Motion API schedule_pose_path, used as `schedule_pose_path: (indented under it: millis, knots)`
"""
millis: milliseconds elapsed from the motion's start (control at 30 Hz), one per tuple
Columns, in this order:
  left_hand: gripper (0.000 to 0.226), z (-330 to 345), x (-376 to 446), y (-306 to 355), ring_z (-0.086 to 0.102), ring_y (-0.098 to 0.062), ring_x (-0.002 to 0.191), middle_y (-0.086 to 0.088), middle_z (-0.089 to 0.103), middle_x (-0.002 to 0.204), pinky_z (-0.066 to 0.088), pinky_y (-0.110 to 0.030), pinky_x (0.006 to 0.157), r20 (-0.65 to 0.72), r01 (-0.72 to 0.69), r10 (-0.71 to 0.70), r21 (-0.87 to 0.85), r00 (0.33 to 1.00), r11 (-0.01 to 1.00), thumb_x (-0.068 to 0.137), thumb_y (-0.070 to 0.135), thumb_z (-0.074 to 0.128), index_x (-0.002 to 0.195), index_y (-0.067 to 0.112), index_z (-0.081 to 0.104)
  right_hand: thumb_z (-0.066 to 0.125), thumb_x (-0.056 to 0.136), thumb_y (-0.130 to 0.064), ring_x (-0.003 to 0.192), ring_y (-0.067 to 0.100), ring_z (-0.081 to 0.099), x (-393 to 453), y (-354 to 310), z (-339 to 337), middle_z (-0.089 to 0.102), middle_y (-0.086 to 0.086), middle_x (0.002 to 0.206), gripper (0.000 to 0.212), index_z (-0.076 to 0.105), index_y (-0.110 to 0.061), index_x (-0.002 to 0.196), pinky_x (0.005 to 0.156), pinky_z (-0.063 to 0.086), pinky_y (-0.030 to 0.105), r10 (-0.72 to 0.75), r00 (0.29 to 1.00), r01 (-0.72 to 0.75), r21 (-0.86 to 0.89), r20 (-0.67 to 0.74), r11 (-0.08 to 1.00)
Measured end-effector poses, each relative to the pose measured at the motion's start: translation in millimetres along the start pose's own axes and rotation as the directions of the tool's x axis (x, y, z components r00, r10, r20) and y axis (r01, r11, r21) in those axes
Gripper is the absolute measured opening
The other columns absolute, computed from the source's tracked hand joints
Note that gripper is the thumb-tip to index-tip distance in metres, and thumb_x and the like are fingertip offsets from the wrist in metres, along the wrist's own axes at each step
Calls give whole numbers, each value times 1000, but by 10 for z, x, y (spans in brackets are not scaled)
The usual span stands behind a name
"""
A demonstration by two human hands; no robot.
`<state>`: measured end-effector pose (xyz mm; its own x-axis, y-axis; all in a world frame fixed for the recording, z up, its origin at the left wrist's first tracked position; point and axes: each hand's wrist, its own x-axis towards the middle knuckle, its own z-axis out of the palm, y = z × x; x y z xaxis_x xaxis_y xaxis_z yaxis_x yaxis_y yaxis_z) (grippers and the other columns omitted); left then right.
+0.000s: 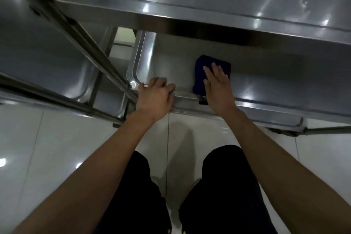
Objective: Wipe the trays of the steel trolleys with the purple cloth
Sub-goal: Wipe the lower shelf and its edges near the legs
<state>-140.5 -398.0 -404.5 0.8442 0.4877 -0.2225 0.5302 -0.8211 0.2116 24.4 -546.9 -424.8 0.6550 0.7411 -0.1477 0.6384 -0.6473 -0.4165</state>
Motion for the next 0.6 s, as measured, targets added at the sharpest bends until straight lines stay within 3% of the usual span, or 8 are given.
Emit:
schedule_pose_path:
  millis: [133,267,467,600]
  knots:
    - [31,322,42,-58,48,-22,126,3,56,132,36,-56,103,-229,7,-3,17,974,1000,95,45,52,120,35,68,25,108,-25,153,24,5,86,150,221,9,7,166,50,21,-19,158,124,4,43,-98,989,92,-64,-110,994]
    - [27,468,108,-117,54,-19,121,8,60,127,37,-57,102,-398,8,-10,-6,917,1000,92,47,54,113,38,70,24,108,-27,153,21,3,158,169,287,7,4,166,51,17,-23,159,124,3,40,-108,985,97,-83,-135,992]
    - [29,474,115,-183,50,-17,126,9,57,132,33,-57,106,-390,-39,28,-20,920,999,96,48,51,118,41,68,26,108,-27,153,23,4,188,189,305,8,6,166,51,18,-24,158,123,5,42,-126,980,107,-127,-154,986]
    - [24,367,15,-314,50,-20,122,8,59,125,38,-46,97,-419,-62,42,-35,907,997,94,40,57,115,36,69,25,108,-26,153,22,1,182,187,279,6,5,167,51,17,-25,158,123,3,39,-110,985,96,-105,-133,990]
